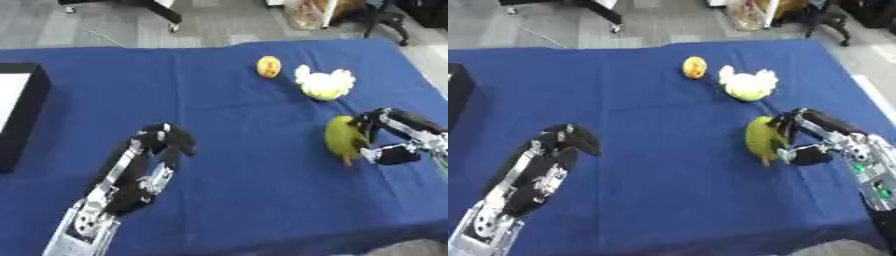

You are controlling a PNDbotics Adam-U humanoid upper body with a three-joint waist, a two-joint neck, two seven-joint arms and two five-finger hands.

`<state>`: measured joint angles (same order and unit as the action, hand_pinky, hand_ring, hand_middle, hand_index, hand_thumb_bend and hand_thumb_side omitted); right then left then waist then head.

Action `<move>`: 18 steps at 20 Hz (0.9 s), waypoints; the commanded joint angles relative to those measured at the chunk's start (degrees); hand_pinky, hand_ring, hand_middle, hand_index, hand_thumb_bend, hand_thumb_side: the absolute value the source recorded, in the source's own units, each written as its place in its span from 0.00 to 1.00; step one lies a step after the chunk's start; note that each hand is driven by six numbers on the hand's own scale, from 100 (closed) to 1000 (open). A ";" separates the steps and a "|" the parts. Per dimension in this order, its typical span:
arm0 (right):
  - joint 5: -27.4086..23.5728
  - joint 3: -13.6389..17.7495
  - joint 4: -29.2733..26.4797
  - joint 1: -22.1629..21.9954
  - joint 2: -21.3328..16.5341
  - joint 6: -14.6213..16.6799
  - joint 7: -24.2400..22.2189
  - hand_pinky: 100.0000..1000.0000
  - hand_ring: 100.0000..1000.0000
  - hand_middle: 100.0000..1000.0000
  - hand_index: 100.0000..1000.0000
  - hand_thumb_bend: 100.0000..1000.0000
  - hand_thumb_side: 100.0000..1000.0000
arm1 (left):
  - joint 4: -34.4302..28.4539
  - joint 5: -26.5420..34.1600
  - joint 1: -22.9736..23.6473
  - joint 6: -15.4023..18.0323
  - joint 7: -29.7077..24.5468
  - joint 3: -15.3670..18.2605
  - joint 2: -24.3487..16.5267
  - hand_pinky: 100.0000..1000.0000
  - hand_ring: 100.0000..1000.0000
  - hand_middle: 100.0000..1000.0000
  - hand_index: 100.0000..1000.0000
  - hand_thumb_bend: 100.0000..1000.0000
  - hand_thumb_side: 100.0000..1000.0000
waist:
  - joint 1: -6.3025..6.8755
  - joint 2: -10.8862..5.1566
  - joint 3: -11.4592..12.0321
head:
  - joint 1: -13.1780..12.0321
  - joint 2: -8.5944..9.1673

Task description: Pick up the objects with one hand, pass them to the other hand, and then place them into the box on the other side of the table.

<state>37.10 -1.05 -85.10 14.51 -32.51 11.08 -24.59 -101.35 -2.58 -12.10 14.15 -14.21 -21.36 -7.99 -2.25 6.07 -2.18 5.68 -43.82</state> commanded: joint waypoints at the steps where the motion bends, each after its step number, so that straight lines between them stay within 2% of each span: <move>1: 2.37 0.24 -0.31 0.74 -0.94 -0.54 1.23 0.71 0.43 0.43 0.66 0.02 0.00 | -0.79 -0.05 -0.48 0.05 0.19 0.46 -0.25 0.73 0.54 0.57 0.58 0.00 0.59 | -0.01 -0.59 0.00 | 0.22 -0.30; 5: 4.97 0.18 -0.22 1.05 -0.70 -1.27 3.49 0.70 0.40 0.39 0.57 0.04 0.00 | -0.80 -0.04 -0.53 0.04 0.23 0.45 -0.25 0.73 0.54 0.57 0.58 0.00 0.59 | 0.02 -0.59 -0.01 | 0.23 -0.30; 7: 6.23 0.08 -0.16 1.24 -0.50 -1.51 4.70 0.70 0.38 0.37 0.48 0.03 0.00 | -0.81 -0.02 -0.54 0.01 0.25 0.45 -0.24 0.73 0.54 0.57 0.58 0.00 0.59 | 0.03 -0.60 -0.02 | 0.22 -0.30; 8: 6.80 0.02 -0.12 1.33 -0.38 -1.61 5.38 0.69 0.36 0.35 0.40 0.02 0.00 | -0.81 -0.01 -0.55 0.00 0.26 0.45 -0.24 0.73 0.54 0.57 0.58 0.00 0.59 | 0.04 -0.62 -0.02 | 0.23 -0.30; 9: 7.31 -0.06 -0.07 1.40 -0.27 -1.69 6.12 0.69 0.35 0.35 0.39 0.02 0.00 | -0.82 0.00 -0.56 -0.01 0.27 0.45 -0.24 0.73 0.54 0.57 0.58 0.00 0.59 | 0.05 -0.63 -0.02 | 0.24 -0.30; 10: 7.74 -0.11 -0.01 1.48 -0.17 -1.78 6.91 0.68 0.33 0.33 0.32 0.02 0.00 | -0.83 0.01 -0.57 -0.02 0.28 0.46 -0.24 0.73 0.54 0.57 0.58 0.00 0.59 | 0.06 -0.64 -0.02 | 0.24 -0.30; 12: 8.58 -0.16 0.08 1.65 0.01 -2.09 8.88 0.67 0.29 0.31 0.24 0.02 0.00 | -0.85 0.04 -0.60 -0.04 0.31 0.47 -0.24 0.73 0.54 0.57 0.58 0.00 0.59 | 0.07 -0.65 -0.01 | 0.24 -0.30; 13: 8.95 -0.19 0.14 1.71 0.10 -2.28 9.93 0.67 0.29 0.31 0.24 0.02 0.00 | -0.86 0.06 -0.61 -0.05 0.32 0.46 -0.23 0.73 0.54 0.57 0.58 0.00 0.59 | 0.08 -0.65 -0.01 | 0.23 -0.30; 14: 9.25 -0.18 0.17 1.79 0.19 -2.47 11.00 0.66 0.25 0.30 0.18 0.00 0.00 | -0.86 0.07 -0.61 -0.06 0.32 0.46 -0.23 0.73 0.54 0.57 0.58 0.00 0.59 | 0.08 -0.65 -0.01 | 0.22 -0.30; 18: 10.12 -0.32 0.14 2.08 0.47 -2.86 14.84 0.66 0.23 0.29 0.15 0.00 0.00 | -0.81 0.10 -0.63 -0.11 0.35 0.45 -0.21 0.73 0.54 0.57 0.58 0.00 0.59 | 0.07 -0.66 -0.01 | 0.15 -0.30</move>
<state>46.68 -1.57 -84.52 15.69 -31.10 8.36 -10.96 -101.35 -2.58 -12.10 14.04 -14.02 -21.35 -7.99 -2.20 6.07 -2.16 5.69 -43.82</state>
